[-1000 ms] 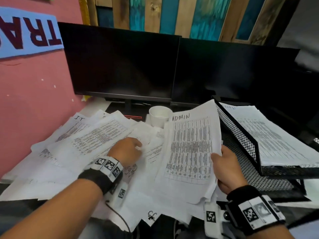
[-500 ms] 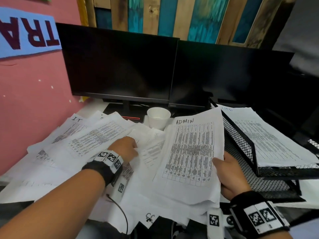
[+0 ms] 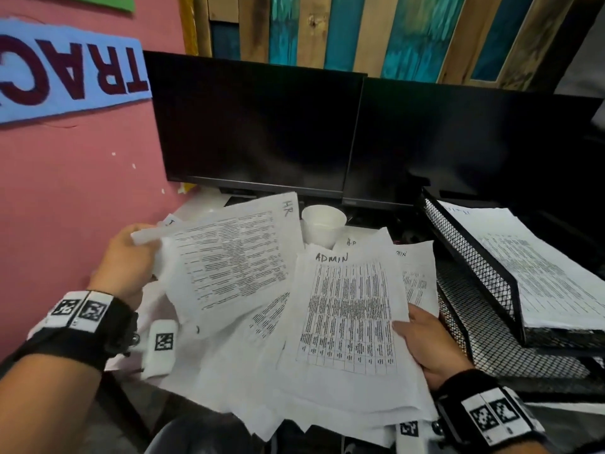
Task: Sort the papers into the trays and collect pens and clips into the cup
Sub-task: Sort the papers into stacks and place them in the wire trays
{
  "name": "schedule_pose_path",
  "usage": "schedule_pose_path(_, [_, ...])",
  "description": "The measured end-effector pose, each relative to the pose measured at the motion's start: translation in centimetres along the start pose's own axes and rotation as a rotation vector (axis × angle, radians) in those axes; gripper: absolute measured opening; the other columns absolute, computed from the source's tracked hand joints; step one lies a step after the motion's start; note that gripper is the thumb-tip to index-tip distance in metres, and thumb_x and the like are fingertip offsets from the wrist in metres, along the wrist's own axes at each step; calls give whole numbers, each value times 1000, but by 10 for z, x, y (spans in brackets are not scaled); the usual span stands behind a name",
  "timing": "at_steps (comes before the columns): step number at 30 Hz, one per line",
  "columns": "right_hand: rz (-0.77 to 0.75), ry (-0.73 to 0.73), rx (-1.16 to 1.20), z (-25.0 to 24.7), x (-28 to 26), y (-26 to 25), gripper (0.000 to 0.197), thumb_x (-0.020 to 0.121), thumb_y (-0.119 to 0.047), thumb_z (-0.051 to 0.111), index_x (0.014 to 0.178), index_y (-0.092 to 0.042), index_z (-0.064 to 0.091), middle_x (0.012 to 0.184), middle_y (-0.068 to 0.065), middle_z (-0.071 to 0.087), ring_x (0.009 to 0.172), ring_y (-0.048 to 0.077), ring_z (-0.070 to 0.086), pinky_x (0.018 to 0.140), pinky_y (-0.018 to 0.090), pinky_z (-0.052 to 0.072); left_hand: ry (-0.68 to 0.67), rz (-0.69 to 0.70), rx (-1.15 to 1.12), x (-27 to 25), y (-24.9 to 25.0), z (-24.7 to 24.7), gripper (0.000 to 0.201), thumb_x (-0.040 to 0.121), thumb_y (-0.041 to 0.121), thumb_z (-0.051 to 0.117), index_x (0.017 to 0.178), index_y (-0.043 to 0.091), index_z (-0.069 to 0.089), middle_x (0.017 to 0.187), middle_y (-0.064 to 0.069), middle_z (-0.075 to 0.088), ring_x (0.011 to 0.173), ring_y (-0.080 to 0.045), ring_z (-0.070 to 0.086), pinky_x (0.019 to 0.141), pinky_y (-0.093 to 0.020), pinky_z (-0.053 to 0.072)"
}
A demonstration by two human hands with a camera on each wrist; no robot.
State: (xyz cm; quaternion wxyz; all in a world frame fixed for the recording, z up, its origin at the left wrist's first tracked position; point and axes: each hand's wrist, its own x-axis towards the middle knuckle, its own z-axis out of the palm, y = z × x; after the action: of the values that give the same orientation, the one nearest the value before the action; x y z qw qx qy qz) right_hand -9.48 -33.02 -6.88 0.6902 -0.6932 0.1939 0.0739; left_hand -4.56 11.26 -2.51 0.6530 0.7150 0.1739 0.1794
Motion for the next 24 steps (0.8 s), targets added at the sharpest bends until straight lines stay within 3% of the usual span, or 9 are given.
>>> schedule_pose_path(2, [4, 23, 6, -1, 3, 0, 38, 101, 12, 44, 115, -10, 72, 102, 19, 80, 96, 45, 76, 88, 67, 59, 48, -30, -125, -2, -2, -8, 30, 99, -3, 46, 95, 23, 62, 88, -6, 66, 78, -24, 62, 66, -36, 50])
schedule_pose_path(4, [12, 36, 27, -2, 2, -1, 40, 101, 13, 42, 107, -12, 73, 95, 18, 81, 90, 42, 76, 80, 57, 63, 68, -49, -184, -6, -4, -7, 33, 97, -6, 43, 94, 23, 60, 89, -6, 66, 80, -24, 63, 65, -37, 51])
schedule_pose_path(7, [25, 43, 16, -2, 0, -2, 41, 102, 13, 41, 104, -13, 72, 94, 17, 79, 85, 37, 75, 67, 44, 64, 83, -79, -232, -14, -5, 4, 38, 97, -10, 40, 92, 23, 58, 88, -6, 64, 75, -22, 61, 55, -31, 55])
schedule_pose_path(11, [33, 63, 18, -5, 0, 1, 43, 103, 11, 39, 108, -16, 72, 100, 18, 81, 94, 42, 76, 78, 56, 63, 122, -177, -394, -17, -9, 25, 38, 100, -11, 38, 94, 21, 57, 93, -8, 64, 76, -20, 62, 48, -25, 59])
schedule_pose_path(15, [45, 56, 50, -9, -4, 3, 44, 103, 12, 38, 107, -15, 72, 93, 15, 82, 92, 42, 76, 73, 52, 64, 157, -265, -505, -17, -14, 43, 39, 101, -11, 41, 119, 19, 59, 118, -14, 65, 88, -21, 66, 66, -32, 56])
schedule_pose_path(18, [47, 52, 59, -14, -7, 4, 43, 103, 12, 38, 106, -16, 72, 92, 15, 82, 93, 42, 76, 77, 54, 63, 168, -292, -564, -16, -11, 42, 40, 104, -8, 42, 124, 22, 59, 121, -12, 66, 90, -18, 66, 59, -26, 58])
schedule_pose_path(22, [54, 39, 90, -16, -9, 2, 43, 102, 13, 38, 101, -16, 70, 86, 12, 82, 90, 39, 75, 70, 47, 63, 179, -321, -701, -12, -8, 35, 42, 104, -7, 40, 132, 19, 58, 139, -18, 63, 86, -19, 67, 49, -21, 56])
schedule_pose_path(24, [47, 43, 95, -14, -7, 2, 43, 101, 14, 38, 103, -13, 71, 92, 16, 81, 92, 41, 75, 75, 50, 63, 193, -349, -816, -12, -6, 34, 41, 103, -7, 39, 130, 18, 57, 143, -20, 62, 82, -18, 67, 49, -20, 56])
